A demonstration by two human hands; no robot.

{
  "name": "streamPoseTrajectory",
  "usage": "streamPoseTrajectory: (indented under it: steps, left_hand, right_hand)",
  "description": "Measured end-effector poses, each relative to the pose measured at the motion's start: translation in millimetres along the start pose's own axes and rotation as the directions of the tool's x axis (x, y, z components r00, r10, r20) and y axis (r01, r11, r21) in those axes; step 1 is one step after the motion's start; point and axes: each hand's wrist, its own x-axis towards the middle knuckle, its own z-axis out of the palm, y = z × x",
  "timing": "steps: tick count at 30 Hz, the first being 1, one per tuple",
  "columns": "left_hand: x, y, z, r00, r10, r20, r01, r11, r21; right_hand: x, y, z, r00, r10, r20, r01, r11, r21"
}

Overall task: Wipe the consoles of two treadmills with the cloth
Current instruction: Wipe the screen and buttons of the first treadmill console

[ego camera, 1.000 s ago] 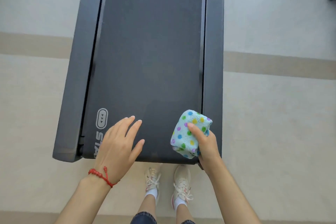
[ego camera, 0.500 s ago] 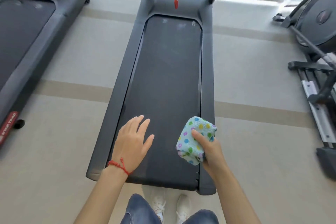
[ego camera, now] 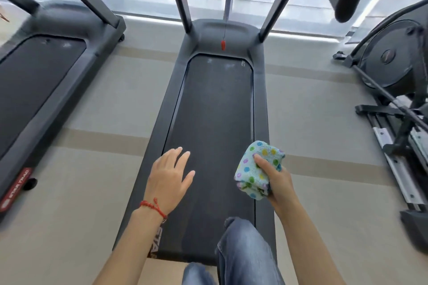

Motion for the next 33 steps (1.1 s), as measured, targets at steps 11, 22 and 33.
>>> streamPoseTrajectory:
  steps: [11,22,33]
  left_hand:
    - [88.2,-1.0,-2.8,0.996,0.075,-0.042,-0.075,0.997,0.007]
    - [253.6,8.2,-32.4,0.997,0.064,-0.038,-0.063,0.998,0.028]
    - [374.2,6.9,-118.0,0.993,0.083,-0.086,-0.080,0.996,0.045]
  right_hand:
    - [56.5,-52.2,20.6,0.998,-0.058,0.027,0.057,0.997,0.044]
    - [152.9,-178.9,51.6,0.999,-0.046,0.026,0.045,0.999,0.021]
    - [190.1,-310.2,106.8,0.999,-0.029,0.019,0.030,0.998,-0.054]
